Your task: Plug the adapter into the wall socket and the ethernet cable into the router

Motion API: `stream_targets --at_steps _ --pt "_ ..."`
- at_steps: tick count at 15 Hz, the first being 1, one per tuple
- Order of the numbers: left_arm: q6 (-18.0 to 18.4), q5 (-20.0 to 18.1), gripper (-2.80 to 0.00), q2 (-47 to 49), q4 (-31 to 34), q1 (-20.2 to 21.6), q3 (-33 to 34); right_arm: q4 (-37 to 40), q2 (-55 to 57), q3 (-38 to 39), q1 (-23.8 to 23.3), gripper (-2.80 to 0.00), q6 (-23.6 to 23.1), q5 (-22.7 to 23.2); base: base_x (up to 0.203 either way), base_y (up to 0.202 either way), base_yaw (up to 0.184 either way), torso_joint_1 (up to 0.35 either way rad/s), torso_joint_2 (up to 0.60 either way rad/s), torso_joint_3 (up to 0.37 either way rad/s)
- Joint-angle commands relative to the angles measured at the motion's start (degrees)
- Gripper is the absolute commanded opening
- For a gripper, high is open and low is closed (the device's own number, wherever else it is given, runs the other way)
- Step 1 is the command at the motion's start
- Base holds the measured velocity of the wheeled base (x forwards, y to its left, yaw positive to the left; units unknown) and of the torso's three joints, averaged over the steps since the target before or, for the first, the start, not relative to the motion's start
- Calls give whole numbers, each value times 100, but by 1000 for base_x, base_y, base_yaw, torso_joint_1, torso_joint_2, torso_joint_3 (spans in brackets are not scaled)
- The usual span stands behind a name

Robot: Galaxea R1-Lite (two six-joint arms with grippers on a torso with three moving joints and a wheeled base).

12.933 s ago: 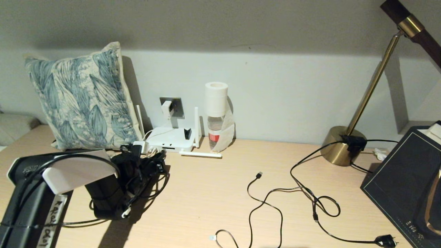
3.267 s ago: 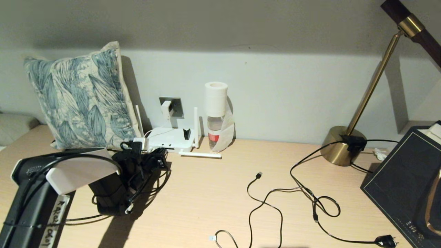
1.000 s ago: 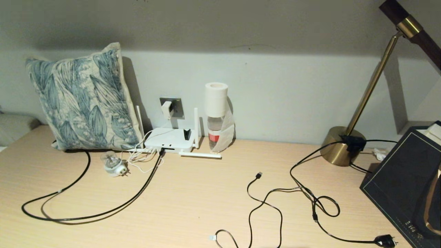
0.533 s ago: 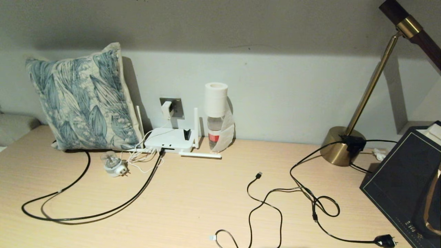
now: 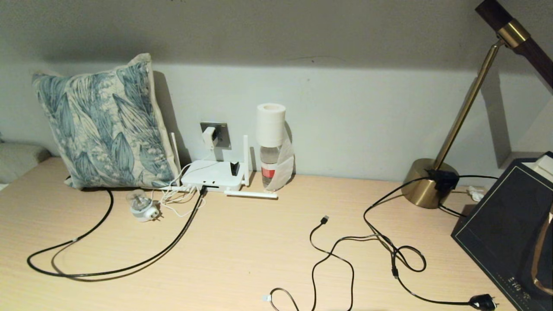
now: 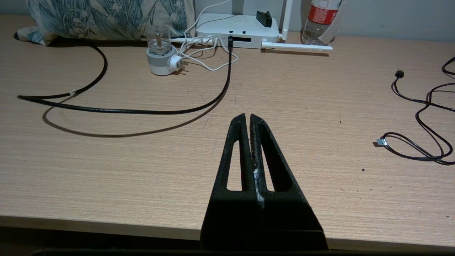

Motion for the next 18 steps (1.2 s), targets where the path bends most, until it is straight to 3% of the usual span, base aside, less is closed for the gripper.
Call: stream_targets --at_steps 1,11,15,18 --pt "-4 3 -280 20 -4 1 79 8 9 2 1 -280 0 -1 0 0 0 0 0 0" --pt "-4 3 -280 20 -4 1 79 8 9 11 1 -280 9 7 0 0 0 0 0 0" --pt "-4 3 -280 20 -4 1 79 -1 9 48 1 -280 -422 25 0 0 0 0 0 0" --pt "-4 3 -280 20 -4 1 79 -649 3 259 1 -280 -209 23 0 0 0 0 0 0"
